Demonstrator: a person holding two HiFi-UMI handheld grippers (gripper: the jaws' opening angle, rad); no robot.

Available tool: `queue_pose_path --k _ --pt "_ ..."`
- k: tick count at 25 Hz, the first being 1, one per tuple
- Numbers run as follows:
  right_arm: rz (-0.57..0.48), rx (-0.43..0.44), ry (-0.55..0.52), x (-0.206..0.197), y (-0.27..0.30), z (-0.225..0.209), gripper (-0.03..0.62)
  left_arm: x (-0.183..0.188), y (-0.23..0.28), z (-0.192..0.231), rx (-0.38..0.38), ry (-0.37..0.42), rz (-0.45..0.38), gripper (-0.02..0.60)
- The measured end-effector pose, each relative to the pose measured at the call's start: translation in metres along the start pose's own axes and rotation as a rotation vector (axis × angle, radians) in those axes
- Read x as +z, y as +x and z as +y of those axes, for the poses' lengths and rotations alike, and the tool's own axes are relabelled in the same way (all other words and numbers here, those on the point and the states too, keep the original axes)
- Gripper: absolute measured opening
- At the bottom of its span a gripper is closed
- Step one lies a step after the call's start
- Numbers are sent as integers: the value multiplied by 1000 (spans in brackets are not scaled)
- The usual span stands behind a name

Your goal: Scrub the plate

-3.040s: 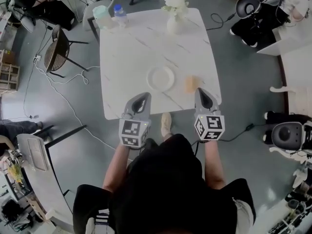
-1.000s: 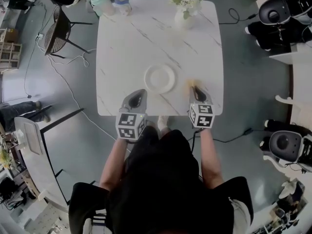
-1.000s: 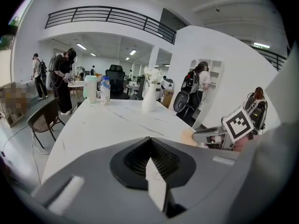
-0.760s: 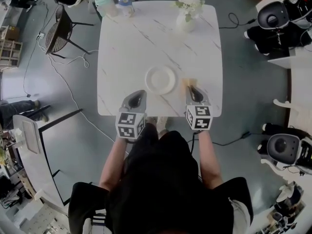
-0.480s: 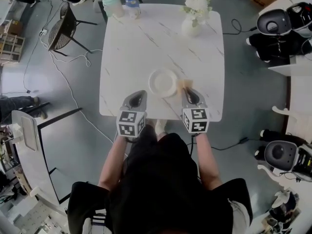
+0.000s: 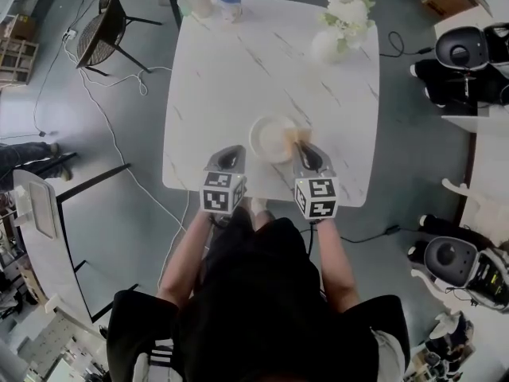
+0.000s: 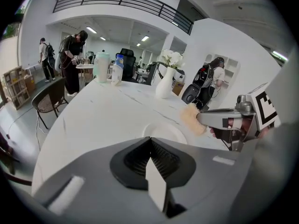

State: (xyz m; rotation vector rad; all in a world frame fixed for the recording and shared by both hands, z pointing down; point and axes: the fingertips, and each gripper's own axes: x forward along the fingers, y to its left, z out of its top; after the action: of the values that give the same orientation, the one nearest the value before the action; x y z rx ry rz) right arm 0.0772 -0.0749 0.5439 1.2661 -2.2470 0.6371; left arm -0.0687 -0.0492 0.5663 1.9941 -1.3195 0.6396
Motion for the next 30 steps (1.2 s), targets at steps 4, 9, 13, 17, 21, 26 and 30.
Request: queue_pose_path --k 4,9,13,17,21,26,30 --pt "13 17 6 0 16 7 48 -6 20 5 -21 -35 30 20" --pt "24 52 -21 2 41 23 48 -15 42 9 -32 -49 64 28" --pt "41 86 -44 1 62 35 49 -21 56 16 -12 -44 109 37" --pt "55 109 -56 0 78 43 48 -22 66 19 1 -32 140 41" --pt "74 130 -66 -5 88 49 48 -24 72 19 3 -36 157 41" --pt "88 153 -67 -8 100 53 48 -28 79 21 -2 -55 154 41" --pt "94 159 -68 -10 105 54 48 -24 81 21 -3 -76 137 40"
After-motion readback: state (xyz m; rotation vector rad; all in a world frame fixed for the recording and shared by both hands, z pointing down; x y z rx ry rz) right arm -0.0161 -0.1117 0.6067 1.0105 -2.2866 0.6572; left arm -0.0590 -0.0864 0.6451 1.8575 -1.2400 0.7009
